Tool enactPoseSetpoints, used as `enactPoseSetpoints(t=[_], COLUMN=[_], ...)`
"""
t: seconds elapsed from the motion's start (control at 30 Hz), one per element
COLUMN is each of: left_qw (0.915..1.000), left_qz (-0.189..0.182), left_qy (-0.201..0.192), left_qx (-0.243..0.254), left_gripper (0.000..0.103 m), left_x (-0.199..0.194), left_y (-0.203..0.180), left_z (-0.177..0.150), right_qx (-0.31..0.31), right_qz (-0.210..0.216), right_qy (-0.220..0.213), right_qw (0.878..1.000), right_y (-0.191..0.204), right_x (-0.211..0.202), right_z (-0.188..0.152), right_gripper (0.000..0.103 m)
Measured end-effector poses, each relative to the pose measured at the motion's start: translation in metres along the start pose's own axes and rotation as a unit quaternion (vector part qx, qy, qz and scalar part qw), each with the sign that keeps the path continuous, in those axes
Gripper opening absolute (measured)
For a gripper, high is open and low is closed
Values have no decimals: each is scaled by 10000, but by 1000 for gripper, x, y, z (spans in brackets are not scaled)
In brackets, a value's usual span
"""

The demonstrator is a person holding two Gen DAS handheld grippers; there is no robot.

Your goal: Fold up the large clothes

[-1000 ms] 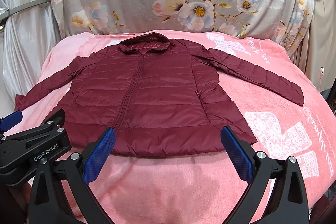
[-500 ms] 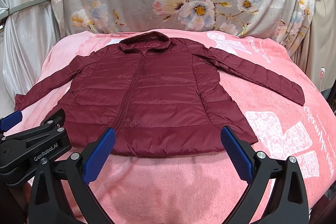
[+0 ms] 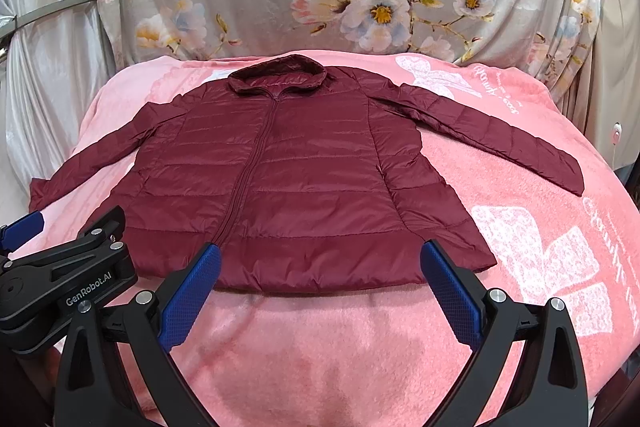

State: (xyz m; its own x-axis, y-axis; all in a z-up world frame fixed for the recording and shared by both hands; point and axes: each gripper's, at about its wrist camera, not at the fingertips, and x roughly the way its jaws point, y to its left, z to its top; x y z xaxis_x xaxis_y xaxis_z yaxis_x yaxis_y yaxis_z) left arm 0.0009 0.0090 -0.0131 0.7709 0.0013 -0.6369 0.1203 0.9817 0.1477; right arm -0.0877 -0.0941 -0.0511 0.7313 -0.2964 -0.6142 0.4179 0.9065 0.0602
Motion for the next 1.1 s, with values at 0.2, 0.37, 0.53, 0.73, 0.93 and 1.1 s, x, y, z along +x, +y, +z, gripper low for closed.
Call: enactPoseSetpoints(t=[0.2, 0.37, 0.53, 0.73, 0.93, 1.1], left_qw=[10000, 10000, 10000, 10000, 10000, 10000], left_qz=[0, 3, 3, 11, 12, 16], left_qy=[7, 14, 24, 29, 35, 33], left_qx=[0, 5, 4, 7, 11, 14], left_gripper=[98, 98, 98, 98, 98, 98], left_x=[6, 6, 8, 8, 8, 8], left_y=[6, 5, 4, 4, 4, 5], left_z=[-5, -4, -6, -6, -5, -6], right_qx=[6, -1, 2, 2, 3, 7], right_qz=[3, -1, -2, 4, 0, 4], right_qy=[8, 5, 7, 11, 19, 24], right_qw=[10000, 10000, 10000, 10000, 10000, 10000], right_y=[0, 0, 0, 1, 0, 0], right_x=[0, 0, 1, 1, 1, 1], right_z=[-1, 0, -1, -1, -1, -1], right_gripper=[98, 98, 98, 98, 98, 98])
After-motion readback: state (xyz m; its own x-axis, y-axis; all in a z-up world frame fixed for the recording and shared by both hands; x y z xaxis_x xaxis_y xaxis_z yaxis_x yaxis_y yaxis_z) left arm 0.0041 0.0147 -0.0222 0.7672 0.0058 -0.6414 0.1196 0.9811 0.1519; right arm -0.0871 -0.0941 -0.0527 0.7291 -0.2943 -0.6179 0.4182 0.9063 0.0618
